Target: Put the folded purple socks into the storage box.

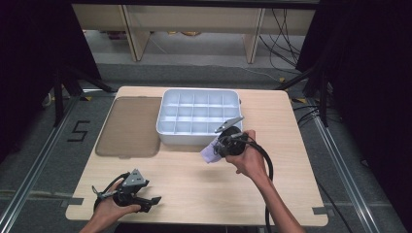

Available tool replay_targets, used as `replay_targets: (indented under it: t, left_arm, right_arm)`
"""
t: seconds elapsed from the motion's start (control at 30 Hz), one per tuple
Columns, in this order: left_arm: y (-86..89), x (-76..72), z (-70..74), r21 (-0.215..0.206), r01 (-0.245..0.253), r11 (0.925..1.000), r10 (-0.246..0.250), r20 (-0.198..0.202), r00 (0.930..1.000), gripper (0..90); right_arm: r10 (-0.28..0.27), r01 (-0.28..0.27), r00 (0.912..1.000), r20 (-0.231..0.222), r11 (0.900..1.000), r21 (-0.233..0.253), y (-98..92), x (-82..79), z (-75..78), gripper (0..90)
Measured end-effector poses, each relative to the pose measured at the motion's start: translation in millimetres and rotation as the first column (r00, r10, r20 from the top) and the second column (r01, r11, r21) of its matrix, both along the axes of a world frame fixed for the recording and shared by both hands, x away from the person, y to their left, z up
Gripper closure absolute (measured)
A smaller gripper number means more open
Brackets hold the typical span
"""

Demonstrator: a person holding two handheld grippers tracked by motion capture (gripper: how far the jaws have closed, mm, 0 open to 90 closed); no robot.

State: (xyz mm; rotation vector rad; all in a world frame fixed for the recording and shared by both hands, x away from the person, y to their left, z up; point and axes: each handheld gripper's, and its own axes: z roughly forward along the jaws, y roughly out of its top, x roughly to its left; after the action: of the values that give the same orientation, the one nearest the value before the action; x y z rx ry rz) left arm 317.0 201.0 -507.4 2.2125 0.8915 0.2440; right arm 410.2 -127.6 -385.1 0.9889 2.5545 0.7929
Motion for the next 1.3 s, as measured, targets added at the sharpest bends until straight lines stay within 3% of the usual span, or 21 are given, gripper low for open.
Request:
replay_targets:
  t: [0.13, 0.17, 0.27, 0.4, 0.53, 0.73, 0.8, 1.1, 1.2, 1.3]
  left_arm:
    - [-0.7, -0.6, 0.6, -0.010, 0.005, 0.9999, -0.005, 0.003, 1.0000, 22.2]
    - [0.4, 0.2, 0.7, 0.007, 0.007, 0.9999, -0.007, 0.007, 0.9999, 22.2]
    - [0.6, 0.6, 0.8, 0.006, 0.008, 1.0000, -0.008, 0.011, 0.9999, 22.2]
    - [-1.3, -1.0, -0.8, -0.006, 0.003, 1.0000, -0.003, -0.006, 1.0000, 22.1]
    - [-1.4, -0.5, 0.0, 0.013, 0.020, 0.9997, -0.020, 0.011, 0.9998, 22.1]
    - [-0.3, -0.5, 1.0, -0.008, 0.009, 0.9999, -0.008, 0.005, 1.0000, 22.1]
    - [-0.3, -0.3, 1.2, 0.002, 0.010, 0.9999, -0.010, 0.011, 0.9999, 22.1]
    - [-0.1, 0.1, 0.0, 0.012, 0.021, 0.9997, -0.021, 0.010, 0.9997, 21.8]
    - [-0.2, -0.2, 0.0, 0.016, 0.023, 0.9996, -0.024, 0.015, 0.9996, 21.8]
    - [-1.0, -0.6, 0.2, 0.015, 0.025, 0.9996, -0.025, 0.012, 0.9996, 21.8]
  right_arm:
    - [-0.021, 0.021, 0.9998, 0.006, 1.000, -0.009, -4.9, 8.6, 8.9, 71.7]
    - [-0.027, 0.027, 0.9996, 0.002, 1.000, -0.014, -6.1, 11.0, 11.0, 71.7]
    - [-0.042, 0.042, 0.9991, 0.002, 0.999, -0.031, -9.7, 18.3, 15.4, 71.7]
    - [-0.056, 0.056, 0.9984, 0.008, 0.997, -0.054, -13.6, 27.2, 23.3, 71.7]
    - [-0.098, 0.098, 0.9952, 0.009, 0.992, -0.078, -18.2, 38.6, 29.6, 71.7]
    - [-0.140, 0.140, 0.9901, 0.017, 0.986, -0.093, -26.2, 59.5, 35.7, 71.6]
    - [-0.159, 0.161, 0.9870, 0.020, 0.982, -0.098, -28.0, 67.1, 36.3, 71.6]
    - [-0.198, 0.201, 0.9795, 0.035, 0.959, -0.201, -28.1, 97.7, 24.7, 71.6]
    - [-0.193, 0.193, 0.9809, 0.023, 0.954, -0.231, -24.6, 105.0, 16.2, 71.6]
    - [-0.201, 0.203, 0.9789, 0.037, 0.942, -0.269, -20.3, 110.2, 9.1, 71.6]
